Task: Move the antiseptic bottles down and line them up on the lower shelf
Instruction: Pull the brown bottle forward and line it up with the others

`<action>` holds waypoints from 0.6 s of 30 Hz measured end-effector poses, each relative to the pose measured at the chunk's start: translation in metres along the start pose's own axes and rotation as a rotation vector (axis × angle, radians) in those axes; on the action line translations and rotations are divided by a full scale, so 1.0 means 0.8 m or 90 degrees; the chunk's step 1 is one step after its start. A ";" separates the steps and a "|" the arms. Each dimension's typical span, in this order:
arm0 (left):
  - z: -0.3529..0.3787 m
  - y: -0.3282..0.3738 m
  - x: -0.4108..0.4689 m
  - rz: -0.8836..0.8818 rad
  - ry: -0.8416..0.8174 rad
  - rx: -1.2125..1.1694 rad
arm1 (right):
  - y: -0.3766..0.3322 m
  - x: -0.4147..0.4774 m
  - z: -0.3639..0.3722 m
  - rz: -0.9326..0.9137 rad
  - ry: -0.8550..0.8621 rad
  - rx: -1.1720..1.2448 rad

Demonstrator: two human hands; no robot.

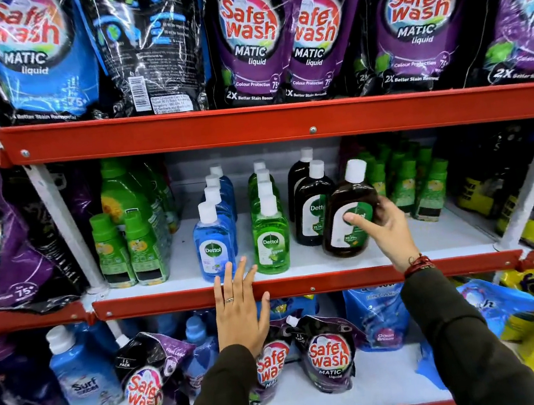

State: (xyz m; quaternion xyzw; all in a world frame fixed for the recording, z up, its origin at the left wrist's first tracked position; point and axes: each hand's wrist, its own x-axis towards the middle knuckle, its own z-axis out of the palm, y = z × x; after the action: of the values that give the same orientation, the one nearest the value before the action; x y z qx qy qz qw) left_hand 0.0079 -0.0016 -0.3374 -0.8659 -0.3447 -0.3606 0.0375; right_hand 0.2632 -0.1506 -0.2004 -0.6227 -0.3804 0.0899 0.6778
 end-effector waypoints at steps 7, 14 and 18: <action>0.000 0.002 0.001 -0.002 0.001 0.001 | 0.006 -0.004 0.036 0.025 -0.049 -0.003; -0.003 0.004 -0.001 -0.012 -0.010 0.009 | 0.016 -0.011 0.043 0.044 -0.055 -0.001; -0.012 0.018 -0.001 -0.042 -0.005 -0.052 | 0.017 -0.015 0.042 0.051 -0.059 -0.004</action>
State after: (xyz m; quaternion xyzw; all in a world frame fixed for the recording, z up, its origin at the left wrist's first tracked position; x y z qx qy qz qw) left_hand 0.0108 -0.0156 -0.3282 -0.8565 -0.3580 -0.3717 -0.0113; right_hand 0.2388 -0.1291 -0.2201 -0.6347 -0.3864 0.1442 0.6535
